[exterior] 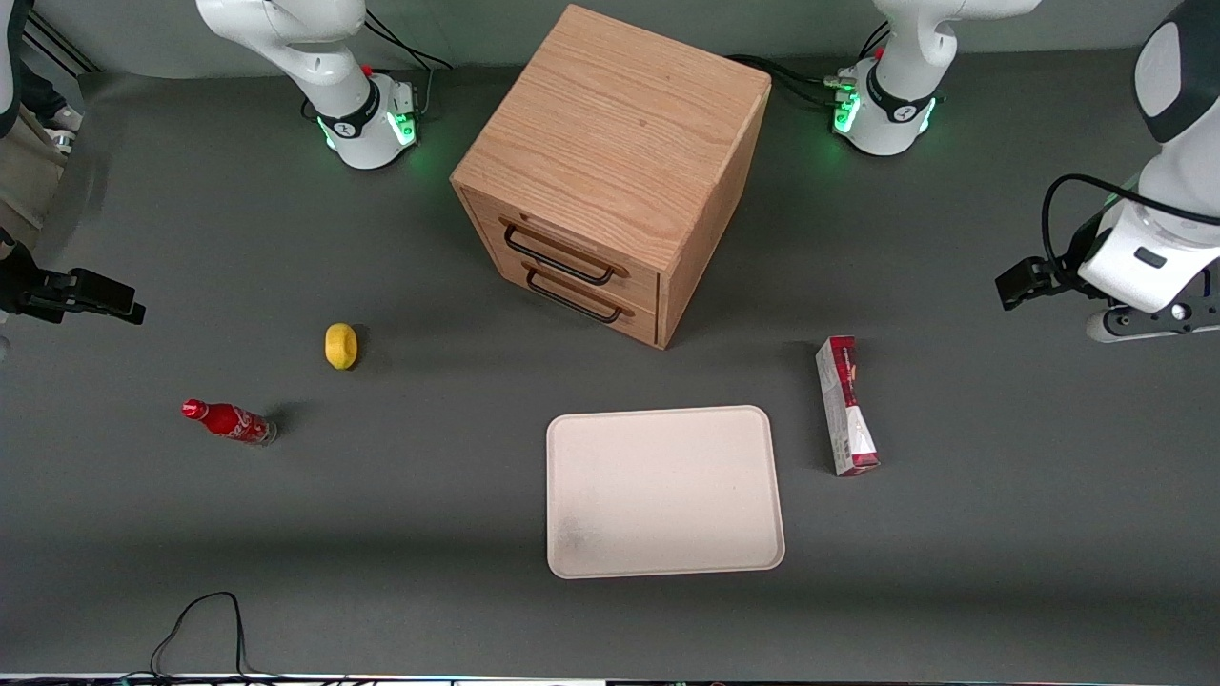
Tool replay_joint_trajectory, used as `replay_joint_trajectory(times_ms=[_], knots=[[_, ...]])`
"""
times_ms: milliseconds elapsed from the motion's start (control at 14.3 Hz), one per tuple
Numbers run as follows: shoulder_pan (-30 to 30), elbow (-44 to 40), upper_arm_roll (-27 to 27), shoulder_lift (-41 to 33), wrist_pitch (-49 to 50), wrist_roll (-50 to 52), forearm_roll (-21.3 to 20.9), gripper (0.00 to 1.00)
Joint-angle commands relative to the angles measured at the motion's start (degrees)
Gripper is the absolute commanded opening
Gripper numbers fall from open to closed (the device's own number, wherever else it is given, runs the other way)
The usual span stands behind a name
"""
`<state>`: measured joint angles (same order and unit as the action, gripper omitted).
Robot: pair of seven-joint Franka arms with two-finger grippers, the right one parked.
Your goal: Place red cookie box on tray
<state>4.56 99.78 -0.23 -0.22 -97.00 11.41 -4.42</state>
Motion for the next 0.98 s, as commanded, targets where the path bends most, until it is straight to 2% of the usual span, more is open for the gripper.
replay_joint_trajectory(times_ms=[0,140,280,911], knots=[[1.06,-1.95,0.50,0.22,1.72,-0.58,0.20,1.00],[1.15,-4.05,0.58,1.44,1.98,0.28,0.20,1.00],[0.63,-5.29,0.85,2.32,2.34,0.20,2.12,1.00],[0.80,-9.42,0.58,2.59,9.19,-4.73,2.49,1.00]])
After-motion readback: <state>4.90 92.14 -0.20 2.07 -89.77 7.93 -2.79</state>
